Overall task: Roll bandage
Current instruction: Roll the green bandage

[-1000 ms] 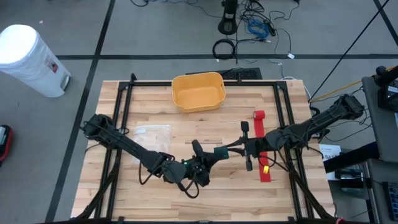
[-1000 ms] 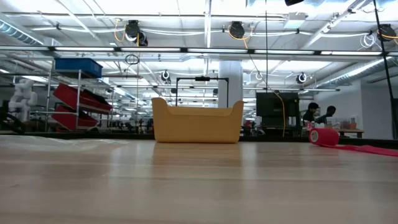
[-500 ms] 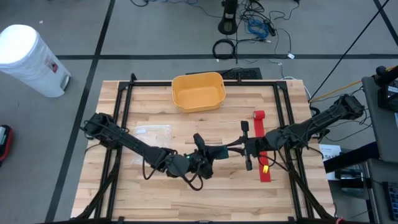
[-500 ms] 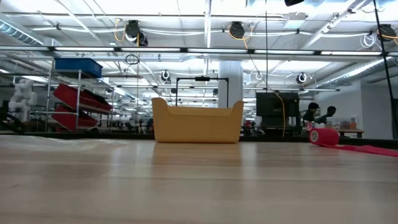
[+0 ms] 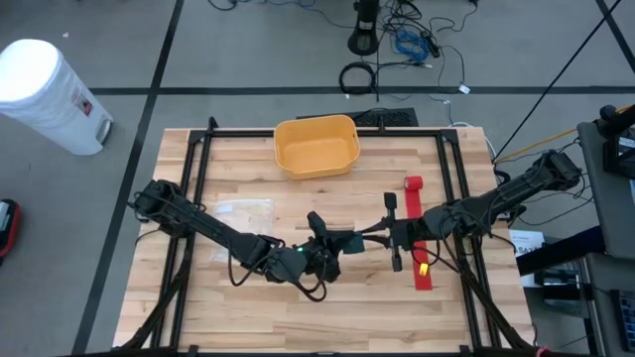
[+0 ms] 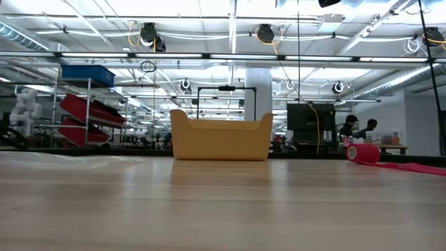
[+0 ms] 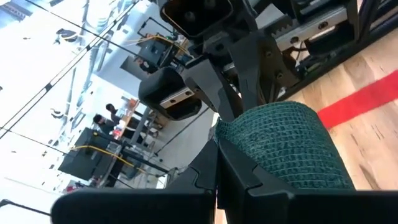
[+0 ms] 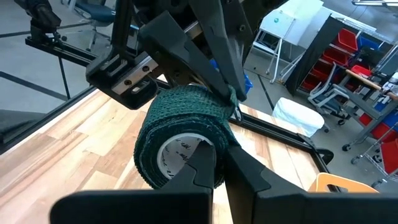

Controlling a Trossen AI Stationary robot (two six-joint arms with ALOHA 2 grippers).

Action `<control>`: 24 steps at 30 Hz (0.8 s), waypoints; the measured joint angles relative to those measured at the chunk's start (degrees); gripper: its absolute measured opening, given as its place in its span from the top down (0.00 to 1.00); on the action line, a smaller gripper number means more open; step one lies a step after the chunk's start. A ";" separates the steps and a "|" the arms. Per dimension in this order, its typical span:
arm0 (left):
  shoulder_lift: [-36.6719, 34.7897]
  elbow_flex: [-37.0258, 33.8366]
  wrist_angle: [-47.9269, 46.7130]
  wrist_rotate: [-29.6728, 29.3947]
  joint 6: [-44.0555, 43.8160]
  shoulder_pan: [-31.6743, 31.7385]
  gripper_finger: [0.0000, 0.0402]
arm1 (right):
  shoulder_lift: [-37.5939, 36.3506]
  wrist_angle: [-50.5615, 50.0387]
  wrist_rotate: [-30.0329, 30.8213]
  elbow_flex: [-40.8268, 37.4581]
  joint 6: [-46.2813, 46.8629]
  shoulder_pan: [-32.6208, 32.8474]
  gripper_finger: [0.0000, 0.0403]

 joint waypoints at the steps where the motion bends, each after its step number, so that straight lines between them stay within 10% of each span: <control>1: 0.00 0.00 -0.01 0.00 -0.64 0.00 0.97 | 0.00 0.01 0.00 0.00 -0.01 0.00 0.97; 24: -0.02 0.00 0.42 -10.03 1.78 0.59 0.70 | 0.00 0.29 -0.72 0.00 -0.03 0.16 0.97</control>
